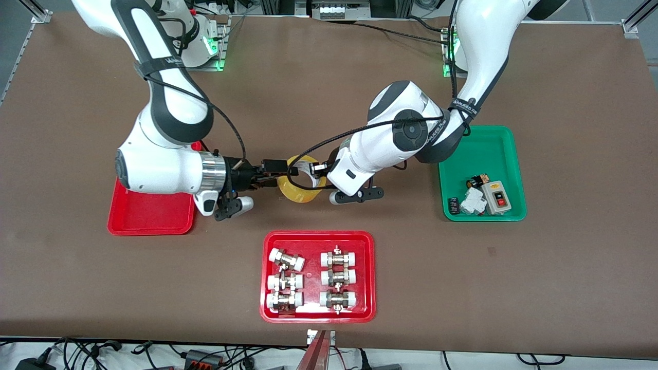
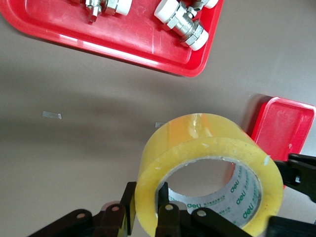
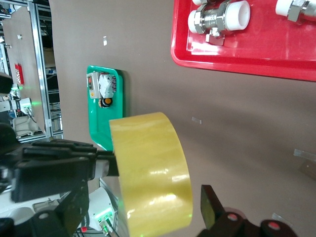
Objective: Left arm passes tape to right arm into tray
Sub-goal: 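Grasp the tape with the right gripper beside the left gripper, then carry the tape to the empty red tray while the left gripper withdraws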
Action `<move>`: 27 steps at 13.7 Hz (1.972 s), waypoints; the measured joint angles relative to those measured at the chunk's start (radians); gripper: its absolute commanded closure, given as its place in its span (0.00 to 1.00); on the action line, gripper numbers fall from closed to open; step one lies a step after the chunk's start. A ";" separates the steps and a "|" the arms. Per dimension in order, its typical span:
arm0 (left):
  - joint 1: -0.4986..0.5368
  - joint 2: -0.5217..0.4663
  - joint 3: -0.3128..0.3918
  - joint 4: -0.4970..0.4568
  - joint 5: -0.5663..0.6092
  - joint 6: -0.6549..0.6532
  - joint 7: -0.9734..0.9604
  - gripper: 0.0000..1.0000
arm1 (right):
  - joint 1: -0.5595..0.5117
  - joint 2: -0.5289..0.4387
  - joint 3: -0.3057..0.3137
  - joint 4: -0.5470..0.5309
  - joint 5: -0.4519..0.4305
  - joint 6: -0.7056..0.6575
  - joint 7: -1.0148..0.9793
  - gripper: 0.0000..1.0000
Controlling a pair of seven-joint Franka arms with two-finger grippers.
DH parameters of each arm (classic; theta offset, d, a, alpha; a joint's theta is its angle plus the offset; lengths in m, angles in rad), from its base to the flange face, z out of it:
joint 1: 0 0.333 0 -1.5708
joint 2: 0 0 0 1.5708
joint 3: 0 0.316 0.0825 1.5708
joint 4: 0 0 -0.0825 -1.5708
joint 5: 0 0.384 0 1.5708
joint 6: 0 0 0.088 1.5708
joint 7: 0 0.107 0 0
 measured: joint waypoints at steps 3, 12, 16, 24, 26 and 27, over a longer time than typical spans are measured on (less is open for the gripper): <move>0.000 0.000 0.000 0.000 0.000 0.000 0.000 0.99 | 0.003 0.007 -0.003 0.000 0.000 0.003 -0.001 0.43; 0.001 0.001 0.002 0.006 0.000 0.004 0.008 0.00 | 0.001 0.007 -0.013 0.006 0.000 0.003 -0.022 1.00; 0.005 0.001 0.003 0.017 0.000 0.004 0.053 0.00 | 0.000 0.007 -0.014 0.006 0.000 0.005 -0.022 1.00; 0.142 -0.071 0.006 0.043 0.080 -0.237 0.225 0.00 | -0.207 0.007 -0.034 0.011 -0.042 -0.315 -0.172 1.00; 0.187 -0.108 0.006 0.044 0.081 -0.332 0.318 0.00 | -0.299 0.011 -0.036 0.009 -0.124 -0.427 -0.251 1.00; 0.213 -0.125 0.006 0.044 0.082 -0.381 0.370 0.00 | -0.343 0.013 -0.037 0.006 -0.171 -0.475 -0.289 1.00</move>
